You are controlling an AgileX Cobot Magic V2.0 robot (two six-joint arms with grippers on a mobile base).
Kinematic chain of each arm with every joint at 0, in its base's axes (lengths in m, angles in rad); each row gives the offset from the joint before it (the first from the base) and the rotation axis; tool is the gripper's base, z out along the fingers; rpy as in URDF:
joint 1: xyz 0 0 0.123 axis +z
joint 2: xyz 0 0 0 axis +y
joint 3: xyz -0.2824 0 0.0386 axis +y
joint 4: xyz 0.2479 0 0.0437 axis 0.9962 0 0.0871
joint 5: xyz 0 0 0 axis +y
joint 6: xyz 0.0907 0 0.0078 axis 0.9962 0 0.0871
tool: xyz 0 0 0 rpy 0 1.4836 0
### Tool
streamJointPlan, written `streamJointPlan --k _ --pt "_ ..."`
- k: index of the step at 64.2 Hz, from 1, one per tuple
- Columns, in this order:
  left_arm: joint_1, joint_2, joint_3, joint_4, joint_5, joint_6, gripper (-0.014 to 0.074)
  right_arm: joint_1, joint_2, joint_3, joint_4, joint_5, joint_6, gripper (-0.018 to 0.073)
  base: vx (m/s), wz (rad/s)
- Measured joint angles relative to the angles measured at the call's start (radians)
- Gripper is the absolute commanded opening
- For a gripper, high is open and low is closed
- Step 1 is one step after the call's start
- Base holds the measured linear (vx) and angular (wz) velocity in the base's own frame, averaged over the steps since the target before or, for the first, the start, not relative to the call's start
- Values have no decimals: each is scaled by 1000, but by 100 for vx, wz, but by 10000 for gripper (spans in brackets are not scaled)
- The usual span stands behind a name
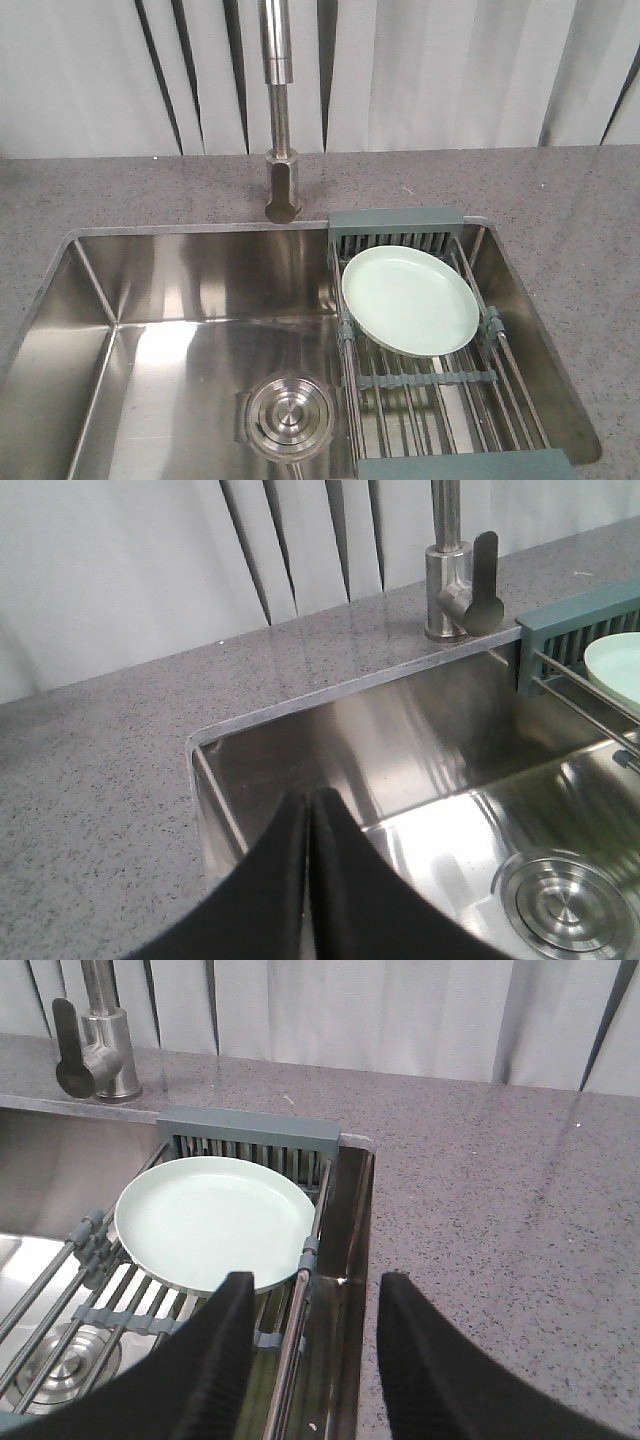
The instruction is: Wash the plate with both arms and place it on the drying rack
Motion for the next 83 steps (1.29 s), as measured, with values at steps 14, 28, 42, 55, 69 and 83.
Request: streamJointPlan --k 14,28,42,55,69,83 --pt "0 -106 118 0 -94 -1 -6 0 0 0 0 0 0 290 0 0" --pt "0 -111 155 0 -111 -1 -6 0 0 0 0 0 0 290 0 0" --pt "0 -111 155 0 -116 -1 -6 0 0 0 0 0 0 290 0 0" --pt "0 -111 155 0 -116 -1 -6 0 0 0 0 -1 0 290 0 0" --pt "0 -111 155 0 -116 -1 -6 0 0 0 0 0 0 269 0 0" --pt "0 -111 155 0 -116 -1 -6 0 0 0 0 0 -2 12 0 0"
